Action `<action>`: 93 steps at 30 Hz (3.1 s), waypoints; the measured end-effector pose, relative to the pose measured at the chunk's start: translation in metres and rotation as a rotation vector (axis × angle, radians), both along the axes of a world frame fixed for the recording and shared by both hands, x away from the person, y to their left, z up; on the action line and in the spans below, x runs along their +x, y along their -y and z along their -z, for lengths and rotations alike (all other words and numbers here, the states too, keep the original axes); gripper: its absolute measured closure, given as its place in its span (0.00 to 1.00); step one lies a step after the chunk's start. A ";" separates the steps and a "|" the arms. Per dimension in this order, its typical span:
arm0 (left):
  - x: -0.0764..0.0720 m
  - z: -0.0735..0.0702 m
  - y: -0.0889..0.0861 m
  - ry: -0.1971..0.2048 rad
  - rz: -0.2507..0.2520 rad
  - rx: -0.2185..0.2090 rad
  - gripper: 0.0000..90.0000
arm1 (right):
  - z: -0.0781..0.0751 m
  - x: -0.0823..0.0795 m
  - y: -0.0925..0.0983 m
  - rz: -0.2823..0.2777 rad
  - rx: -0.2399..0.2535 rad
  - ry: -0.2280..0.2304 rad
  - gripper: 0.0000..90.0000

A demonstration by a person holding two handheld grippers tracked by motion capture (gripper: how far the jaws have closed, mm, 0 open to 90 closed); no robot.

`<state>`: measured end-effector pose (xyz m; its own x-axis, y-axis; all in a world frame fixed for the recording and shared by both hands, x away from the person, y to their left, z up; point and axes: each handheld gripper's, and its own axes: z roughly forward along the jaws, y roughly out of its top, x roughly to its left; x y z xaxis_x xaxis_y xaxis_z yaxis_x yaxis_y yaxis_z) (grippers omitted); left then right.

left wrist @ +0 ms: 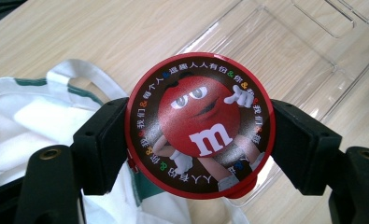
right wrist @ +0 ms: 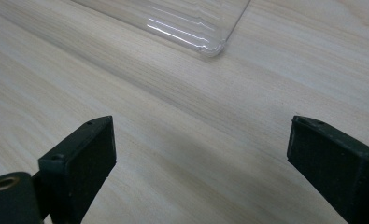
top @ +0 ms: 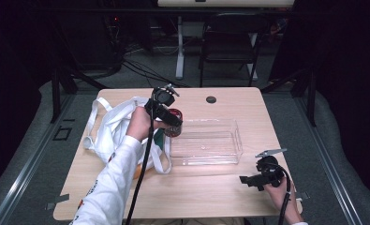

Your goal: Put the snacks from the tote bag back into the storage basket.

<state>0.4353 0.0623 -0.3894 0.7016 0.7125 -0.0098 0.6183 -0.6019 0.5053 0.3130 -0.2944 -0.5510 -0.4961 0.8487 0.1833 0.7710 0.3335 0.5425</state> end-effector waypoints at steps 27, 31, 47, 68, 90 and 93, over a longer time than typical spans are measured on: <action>-0.010 0.046 0.024 -0.044 0.031 -0.027 0.29 | 0.000 0.000 0.000 0.003 0.003 0.001 0.09; -0.010 0.052 0.025 -0.057 0.037 -0.016 0.30 | 0.000 0.000 0.000 0.003 0.003 0.001 0.09; -0.014 0.090 0.026 -0.120 0.023 0.024 0.30 | 0.000 0.000 0.000 0.001 0.004 0.000 0.09; -0.020 0.100 0.031 -0.118 0.024 0.052 0.30 | 0.001 0.000 0.002 0.001 0.011 -0.005 0.09; -0.029 0.059 0.018 0.023 -0.005 -0.006 0.16 | -0.002 -0.008 0.005 0.020 0.005 0.004 0.09; -0.031 0.050 0.011 0.038 -0.008 -0.009 0.14 | -0.002 -0.008 0.005 0.016 0.006 0.002 0.09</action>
<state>0.4044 0.0510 -0.4390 0.6956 0.7184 0.0102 0.6037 -0.5922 0.5337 0.3054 -0.2990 -0.5495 -0.4825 0.8555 0.1881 0.7754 0.3174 0.5459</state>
